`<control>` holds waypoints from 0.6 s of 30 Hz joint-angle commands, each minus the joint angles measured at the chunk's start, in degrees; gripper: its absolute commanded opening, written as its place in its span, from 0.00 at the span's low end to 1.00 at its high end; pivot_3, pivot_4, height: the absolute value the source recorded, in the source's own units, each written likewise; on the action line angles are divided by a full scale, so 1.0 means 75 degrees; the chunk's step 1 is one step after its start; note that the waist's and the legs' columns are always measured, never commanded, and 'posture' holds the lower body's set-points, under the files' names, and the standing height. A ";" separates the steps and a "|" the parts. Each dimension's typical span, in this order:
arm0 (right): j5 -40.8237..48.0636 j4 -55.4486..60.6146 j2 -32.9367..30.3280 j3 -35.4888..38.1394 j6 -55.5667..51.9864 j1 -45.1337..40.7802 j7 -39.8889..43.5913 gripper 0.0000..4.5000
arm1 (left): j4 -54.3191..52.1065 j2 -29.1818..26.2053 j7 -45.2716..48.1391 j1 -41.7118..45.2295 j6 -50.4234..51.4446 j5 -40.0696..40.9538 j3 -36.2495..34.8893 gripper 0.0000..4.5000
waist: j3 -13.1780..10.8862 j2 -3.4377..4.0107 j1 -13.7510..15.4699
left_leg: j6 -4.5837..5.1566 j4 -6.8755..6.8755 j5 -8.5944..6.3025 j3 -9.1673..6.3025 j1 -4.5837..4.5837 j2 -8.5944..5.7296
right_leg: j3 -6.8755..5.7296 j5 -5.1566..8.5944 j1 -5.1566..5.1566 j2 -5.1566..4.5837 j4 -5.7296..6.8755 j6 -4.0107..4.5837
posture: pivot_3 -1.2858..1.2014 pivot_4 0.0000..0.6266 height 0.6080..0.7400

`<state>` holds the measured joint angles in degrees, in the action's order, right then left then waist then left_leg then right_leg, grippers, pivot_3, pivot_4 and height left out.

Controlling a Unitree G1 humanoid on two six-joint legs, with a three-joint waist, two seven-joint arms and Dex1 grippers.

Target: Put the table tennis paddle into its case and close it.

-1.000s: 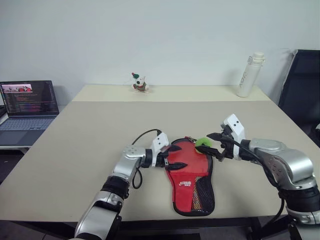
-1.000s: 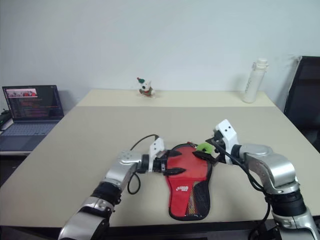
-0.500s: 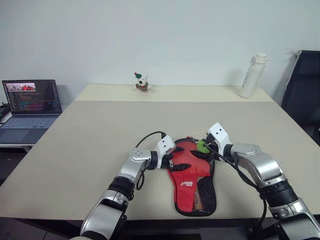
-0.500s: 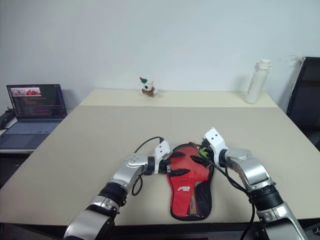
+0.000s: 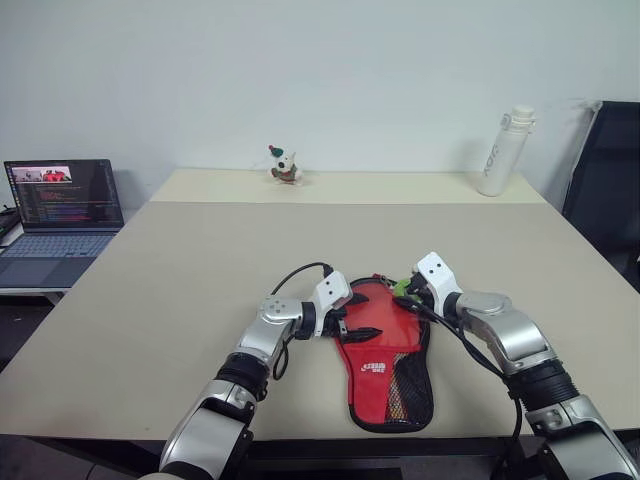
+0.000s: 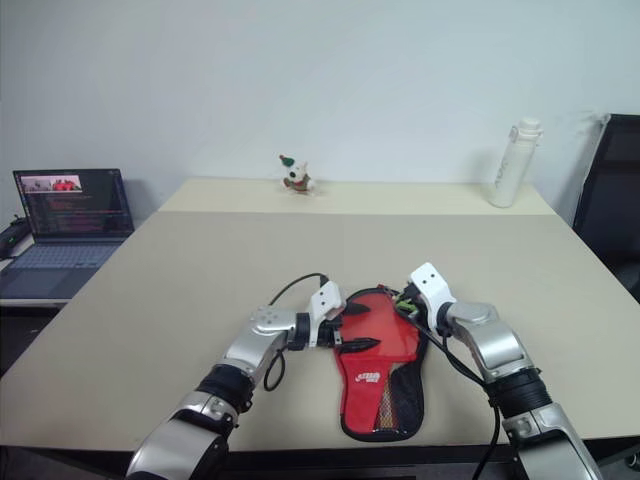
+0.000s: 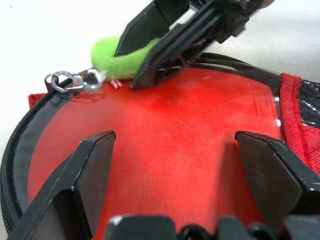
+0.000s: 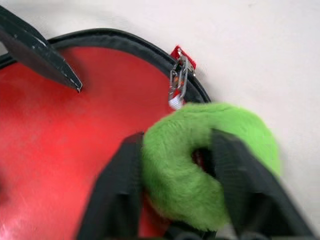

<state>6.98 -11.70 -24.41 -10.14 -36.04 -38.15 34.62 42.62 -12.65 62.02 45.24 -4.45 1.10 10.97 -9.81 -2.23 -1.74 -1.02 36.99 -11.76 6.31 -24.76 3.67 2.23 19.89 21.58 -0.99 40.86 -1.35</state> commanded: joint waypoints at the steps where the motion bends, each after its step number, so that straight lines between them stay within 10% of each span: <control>1: -0.0024 -0.0035 -0.0079 0.0222 0.0114 -0.0189 0.0058 0.10 | -0.0030 0.0105 0.0142 -0.0044 -0.0078 -0.0170 0.0320 0.93 | 0.0000 0.0000 0.0000 | 0.0000 0.0000 0.0000 0.0000 0.0000 0.0000 | 0.0000 0.0000 0.0000 0.0000 0.0000 0.0000 | 0.52 0.24 1.00; 18: -0.0729 -0.2442 -0.1108 0.0148 0.1606 -0.1546 0.0808 0.01 | 0.0675 0.0351 0.0643 -0.0199 -0.0190 -0.0383 0.0619 0.93 | 0.0016 0.0022 0.0050 | 0.0002 0.0000 0.0000 -0.0006 0.0011 -0.0011 | -0.0013 0.0000 -0.0028 -0.0007 -0.0015 -0.0001 | 0.52 0.24 1.00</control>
<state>2.72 -29.48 -31.14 -10.04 -26.20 -48.42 40.04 44.91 -11.15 65.47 45.69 -6.68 0.43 12.06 -9.69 -2.06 -1.36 -1.01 37.00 -11.76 6.26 -24.68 3.58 2.13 19.89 21.36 -1.05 40.74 -1.36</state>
